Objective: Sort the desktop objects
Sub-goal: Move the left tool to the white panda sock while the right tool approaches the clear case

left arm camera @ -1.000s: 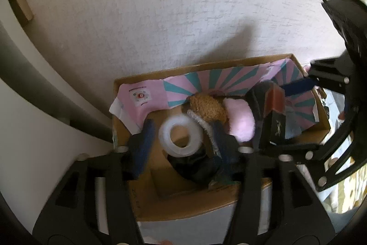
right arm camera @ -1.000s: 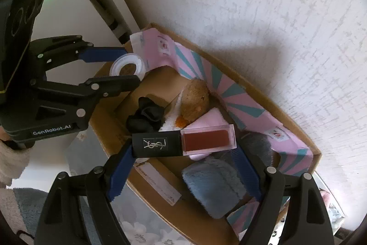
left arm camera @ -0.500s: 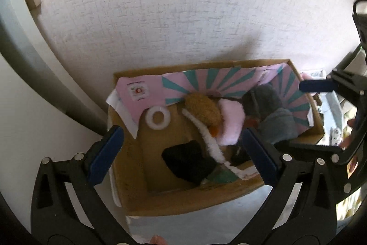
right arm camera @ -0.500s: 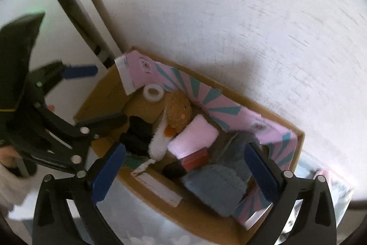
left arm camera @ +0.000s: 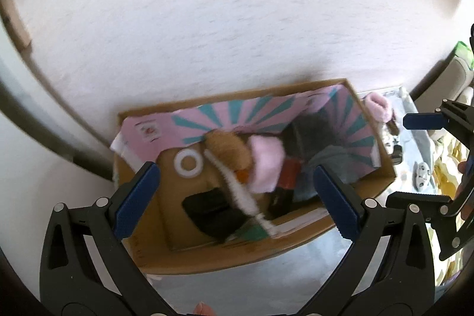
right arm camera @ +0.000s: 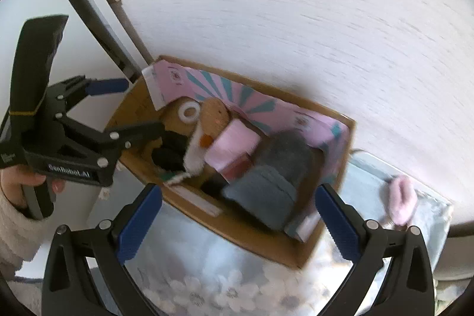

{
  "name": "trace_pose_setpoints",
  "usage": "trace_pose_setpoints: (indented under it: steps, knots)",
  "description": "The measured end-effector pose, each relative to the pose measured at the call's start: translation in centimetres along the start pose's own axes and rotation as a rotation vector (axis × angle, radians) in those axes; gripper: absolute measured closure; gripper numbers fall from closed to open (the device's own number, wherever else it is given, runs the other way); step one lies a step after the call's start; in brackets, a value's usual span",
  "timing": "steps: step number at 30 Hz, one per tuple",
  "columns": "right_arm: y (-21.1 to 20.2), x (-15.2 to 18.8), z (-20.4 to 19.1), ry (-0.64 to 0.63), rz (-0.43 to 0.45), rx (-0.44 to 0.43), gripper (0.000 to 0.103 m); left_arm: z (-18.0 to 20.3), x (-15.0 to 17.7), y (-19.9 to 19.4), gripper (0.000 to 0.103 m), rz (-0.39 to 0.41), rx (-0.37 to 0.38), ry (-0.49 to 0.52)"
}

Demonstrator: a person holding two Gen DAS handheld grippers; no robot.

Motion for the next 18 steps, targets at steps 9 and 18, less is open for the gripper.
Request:
trace_pose_setpoints:
  steps: [9,18]
  knots:
    - [-3.8,2.5,3.1,0.069,0.044,0.067,0.000,6.4,-1.3,-0.7,0.000,0.012,0.075,0.095]
    - [-6.1,5.5,5.7,0.103,0.039,0.122,0.000,12.4,-1.1,-1.4,0.000,0.021,0.125,0.175]
Point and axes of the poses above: each gripper's, at about its wrist camera, not at the fingertips, and y roughly the way its jaws point, z to its right, x to its underside, the point moved 1 cm from there along y, roughly the way its jaws point, and after that the axes turned 4 degrees about -x, right-handed, at the moved point
